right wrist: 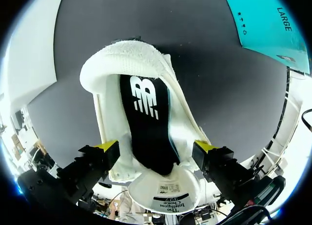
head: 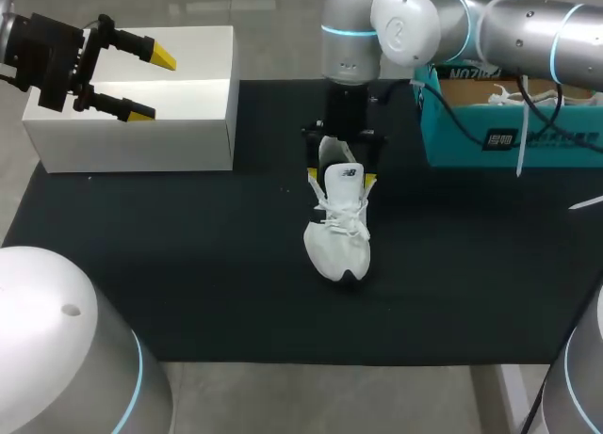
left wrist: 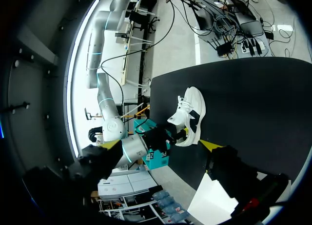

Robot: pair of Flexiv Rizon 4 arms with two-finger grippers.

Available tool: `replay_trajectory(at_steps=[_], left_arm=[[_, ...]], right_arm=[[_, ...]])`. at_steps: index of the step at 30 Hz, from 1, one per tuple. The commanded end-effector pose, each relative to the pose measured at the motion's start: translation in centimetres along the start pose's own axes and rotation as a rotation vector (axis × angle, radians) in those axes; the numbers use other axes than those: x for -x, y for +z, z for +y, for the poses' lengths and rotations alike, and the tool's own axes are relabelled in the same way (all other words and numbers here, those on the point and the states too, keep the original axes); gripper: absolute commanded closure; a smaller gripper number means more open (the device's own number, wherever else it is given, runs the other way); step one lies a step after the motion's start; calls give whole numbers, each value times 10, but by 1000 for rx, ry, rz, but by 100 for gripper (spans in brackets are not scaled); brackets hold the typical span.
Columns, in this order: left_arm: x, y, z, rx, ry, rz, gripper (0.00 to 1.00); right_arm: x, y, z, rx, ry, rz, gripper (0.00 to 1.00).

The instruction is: Take the shoe out of the shoebox, open the shoe tongue, remove and reinsert the insole, then place the shoe into the shoebox

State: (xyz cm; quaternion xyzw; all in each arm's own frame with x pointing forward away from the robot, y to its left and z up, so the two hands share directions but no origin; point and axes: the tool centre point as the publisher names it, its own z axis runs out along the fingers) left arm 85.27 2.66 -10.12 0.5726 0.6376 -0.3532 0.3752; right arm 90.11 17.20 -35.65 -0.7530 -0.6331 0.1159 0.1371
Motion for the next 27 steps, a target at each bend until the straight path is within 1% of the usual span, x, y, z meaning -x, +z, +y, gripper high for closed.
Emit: replay_trajectory(at_steps=[1, 6, 11, 19, 24, 27], left_arm=[[0, 0, 1, -2, 0, 4, 0], [0, 0, 1, -2, 0, 4, 0], [0, 0, 1, -2, 0, 4, 0], [0, 0, 1, -2, 0, 4, 0], [0, 0, 1, -2, 0, 4, 0], [0, 0, 1, -2, 0, 4, 0]], right_arm=[[-1, -1, -3, -1, 3, -4, 0], [-2, -4, -7, -2, 5, -7, 0], [-2, -5, -15, -23, 31, -9, 0], [-2, -15, -23, -26, 58, -26, 0], [-2, -16, -32, -47, 82, -26, 0], [0, -19, -42, -50, 107, -27, 0]])
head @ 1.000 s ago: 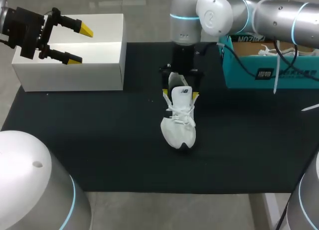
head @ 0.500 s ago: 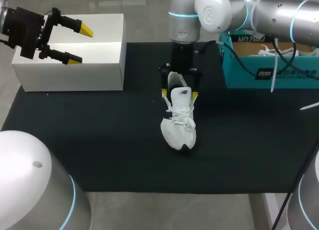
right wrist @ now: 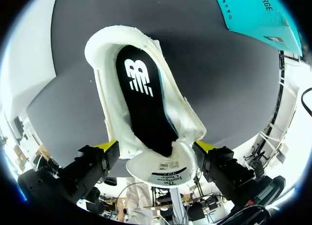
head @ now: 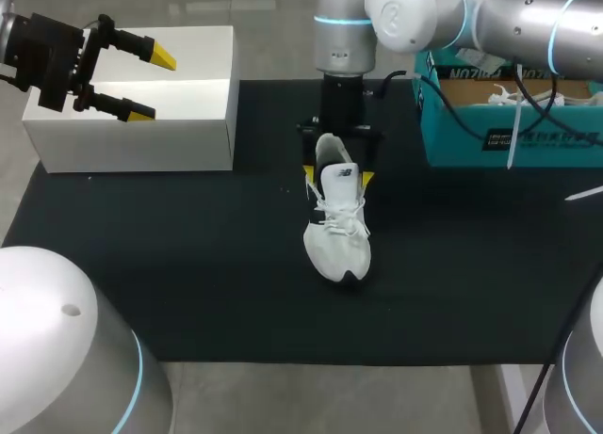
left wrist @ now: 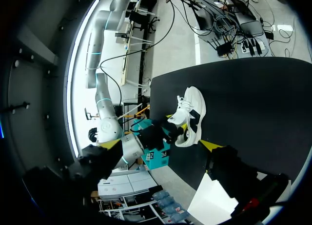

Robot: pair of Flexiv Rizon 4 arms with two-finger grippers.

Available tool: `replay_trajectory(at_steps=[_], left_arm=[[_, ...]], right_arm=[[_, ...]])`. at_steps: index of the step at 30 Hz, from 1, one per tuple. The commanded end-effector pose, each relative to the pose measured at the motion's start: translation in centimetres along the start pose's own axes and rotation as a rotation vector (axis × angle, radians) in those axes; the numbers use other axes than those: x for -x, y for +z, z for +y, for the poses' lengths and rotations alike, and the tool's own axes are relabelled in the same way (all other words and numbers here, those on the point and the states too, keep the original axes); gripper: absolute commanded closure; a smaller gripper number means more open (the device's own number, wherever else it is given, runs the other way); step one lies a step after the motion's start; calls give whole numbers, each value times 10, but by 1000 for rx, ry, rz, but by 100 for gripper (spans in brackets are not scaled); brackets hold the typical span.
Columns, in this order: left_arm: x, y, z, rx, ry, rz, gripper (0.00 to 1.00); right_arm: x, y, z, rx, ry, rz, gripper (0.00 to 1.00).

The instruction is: Take the shoe out of the shoebox, open the shoe tongue, remove and reinsert the insole, then place the shoe into the shoebox

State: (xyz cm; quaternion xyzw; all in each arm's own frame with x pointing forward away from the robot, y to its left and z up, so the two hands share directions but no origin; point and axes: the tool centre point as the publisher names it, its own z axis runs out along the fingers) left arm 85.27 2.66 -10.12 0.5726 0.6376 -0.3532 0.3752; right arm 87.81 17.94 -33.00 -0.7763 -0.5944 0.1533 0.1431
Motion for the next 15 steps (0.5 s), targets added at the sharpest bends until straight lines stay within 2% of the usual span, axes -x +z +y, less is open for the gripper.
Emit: replay_trajectory(at_steps=[1, 12, 15], left_arm=[[0, 0, 1, -2, 1, 4, 0], [0, 0, 1, -2, 1, 4, 0], [0, 0, 1, -2, 1, 4, 0]], right_arm=[[5, -3, -15, 8, 15, 11, 0], [13, -7, -56, 50, 63, 70, 0], [13, -6, -61, 48, 67, 73, 0]])
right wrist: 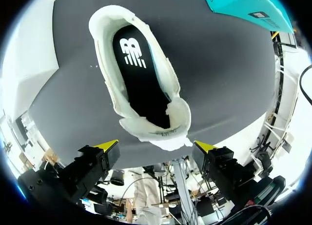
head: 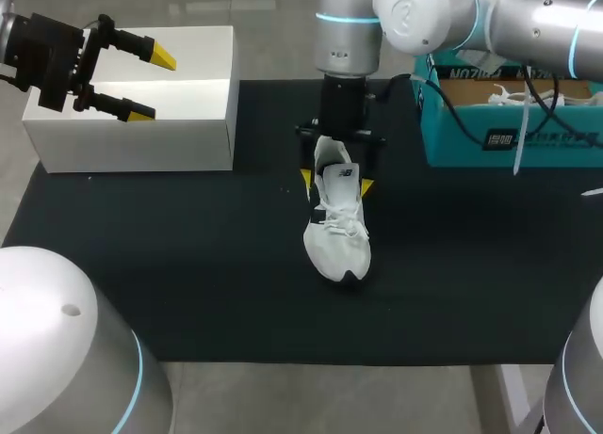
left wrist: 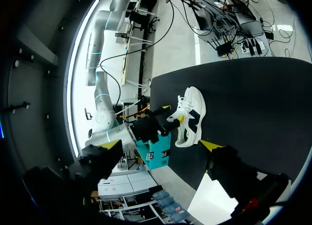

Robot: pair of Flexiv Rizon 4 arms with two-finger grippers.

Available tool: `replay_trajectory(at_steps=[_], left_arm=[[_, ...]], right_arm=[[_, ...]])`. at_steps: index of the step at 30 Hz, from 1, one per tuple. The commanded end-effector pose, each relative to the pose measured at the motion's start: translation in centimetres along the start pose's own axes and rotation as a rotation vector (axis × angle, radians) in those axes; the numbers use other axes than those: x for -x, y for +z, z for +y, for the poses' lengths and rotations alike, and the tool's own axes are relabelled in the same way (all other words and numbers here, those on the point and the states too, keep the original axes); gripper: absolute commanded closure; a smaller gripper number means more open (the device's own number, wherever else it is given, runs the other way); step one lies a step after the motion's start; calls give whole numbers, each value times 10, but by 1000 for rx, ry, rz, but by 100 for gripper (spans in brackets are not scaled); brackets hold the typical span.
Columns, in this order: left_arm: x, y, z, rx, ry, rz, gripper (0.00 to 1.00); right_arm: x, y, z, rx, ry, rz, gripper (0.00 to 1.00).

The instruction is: Take the shoe out of the shoebox, open the shoe tongue, remove and reinsert the insole, then place the shoe into the shoebox

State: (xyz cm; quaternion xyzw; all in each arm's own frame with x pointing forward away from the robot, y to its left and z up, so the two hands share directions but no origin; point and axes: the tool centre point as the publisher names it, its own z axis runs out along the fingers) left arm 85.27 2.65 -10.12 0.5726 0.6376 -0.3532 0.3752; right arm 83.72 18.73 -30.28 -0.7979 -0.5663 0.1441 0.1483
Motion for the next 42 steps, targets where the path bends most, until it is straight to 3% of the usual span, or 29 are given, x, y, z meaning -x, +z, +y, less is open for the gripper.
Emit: replay_trajectory(at_steps=[1, 2, 3, 7, 16, 32, 42], left_arm=[[0, 0, 1, -2, 0, 4, 0], [0, 0, 1, -2, 0, 4, 0], [0, 0, 1, -2, 0, 4, 0], [0, 0, 1, -2, 0, 4, 0], [0, 0, 1, -2, 0, 4, 0], [0, 0, 1, -2, 0, 4, 0], [0, 0, 1, -2, 0, 4, 0]], right_arm=[[10, 1, -13, 48, 0, 40, 42], [11, 2, -13, 61, -14, 40, 76], [11, 2, -14, 59, -12, 39, 100], [15, 6, -9, 63, -27, 52, 100], [5, 12, 27, 84, -96, 78, 100], [1, 34, 66, 75, -135, 106, 100], [-4, 7, 45, 148, -176, 88, 100]])
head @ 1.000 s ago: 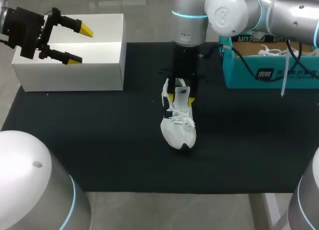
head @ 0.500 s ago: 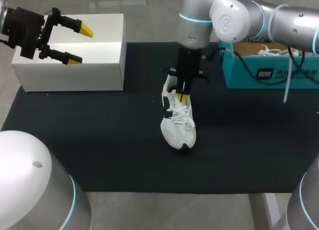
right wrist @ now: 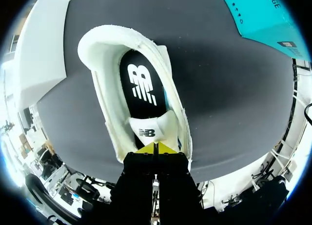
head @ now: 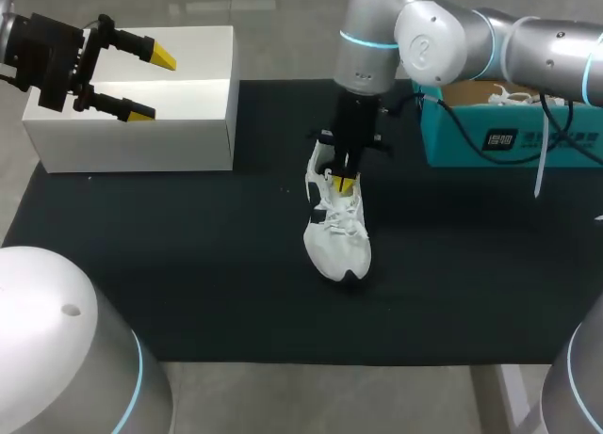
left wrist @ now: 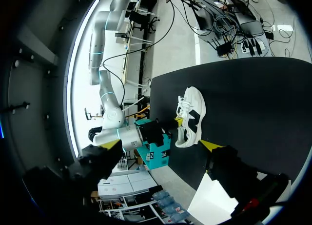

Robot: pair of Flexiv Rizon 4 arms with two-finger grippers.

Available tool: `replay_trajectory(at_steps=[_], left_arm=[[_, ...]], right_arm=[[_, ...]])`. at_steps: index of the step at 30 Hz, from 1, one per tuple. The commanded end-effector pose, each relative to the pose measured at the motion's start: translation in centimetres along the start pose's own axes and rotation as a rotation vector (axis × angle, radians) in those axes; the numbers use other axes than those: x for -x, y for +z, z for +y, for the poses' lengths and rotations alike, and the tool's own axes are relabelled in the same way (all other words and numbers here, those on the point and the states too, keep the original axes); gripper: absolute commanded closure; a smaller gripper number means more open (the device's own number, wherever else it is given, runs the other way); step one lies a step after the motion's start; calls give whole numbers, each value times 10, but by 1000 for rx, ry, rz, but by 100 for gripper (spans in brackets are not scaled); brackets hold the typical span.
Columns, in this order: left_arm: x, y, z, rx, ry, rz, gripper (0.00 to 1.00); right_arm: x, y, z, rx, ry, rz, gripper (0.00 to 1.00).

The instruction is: Take the shoe out of the shoebox, open the shoe tongue, remove and reinsert the insole, then place the shoe into the shoebox

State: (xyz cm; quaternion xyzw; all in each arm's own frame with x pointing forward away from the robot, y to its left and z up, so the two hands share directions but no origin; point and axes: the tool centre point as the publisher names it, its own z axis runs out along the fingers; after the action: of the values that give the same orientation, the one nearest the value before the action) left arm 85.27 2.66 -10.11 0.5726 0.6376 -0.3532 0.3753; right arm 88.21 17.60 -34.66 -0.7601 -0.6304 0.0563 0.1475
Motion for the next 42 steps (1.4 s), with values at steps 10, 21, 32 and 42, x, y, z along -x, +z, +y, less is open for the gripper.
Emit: replay_trajectory(at_steps=[10, 21, 32, 42], left_arm=[[0, 0, 1, -2, 0, 4, 0], [0, 0, 1, -2, 0, 4, 0], [0, 0, 1, -2, 0, 4, 0], [0, 0, 1, -2, 0, 4, 0]], right_arm=[[-8, -34, -21, 132, -116, -152, 100], [-8, -34, -21, 132, -116, -152, 0], [-8, -34, -21, 132, -116, -152, 0], [-10, -57, 5, 471, -658, -376, 0]])
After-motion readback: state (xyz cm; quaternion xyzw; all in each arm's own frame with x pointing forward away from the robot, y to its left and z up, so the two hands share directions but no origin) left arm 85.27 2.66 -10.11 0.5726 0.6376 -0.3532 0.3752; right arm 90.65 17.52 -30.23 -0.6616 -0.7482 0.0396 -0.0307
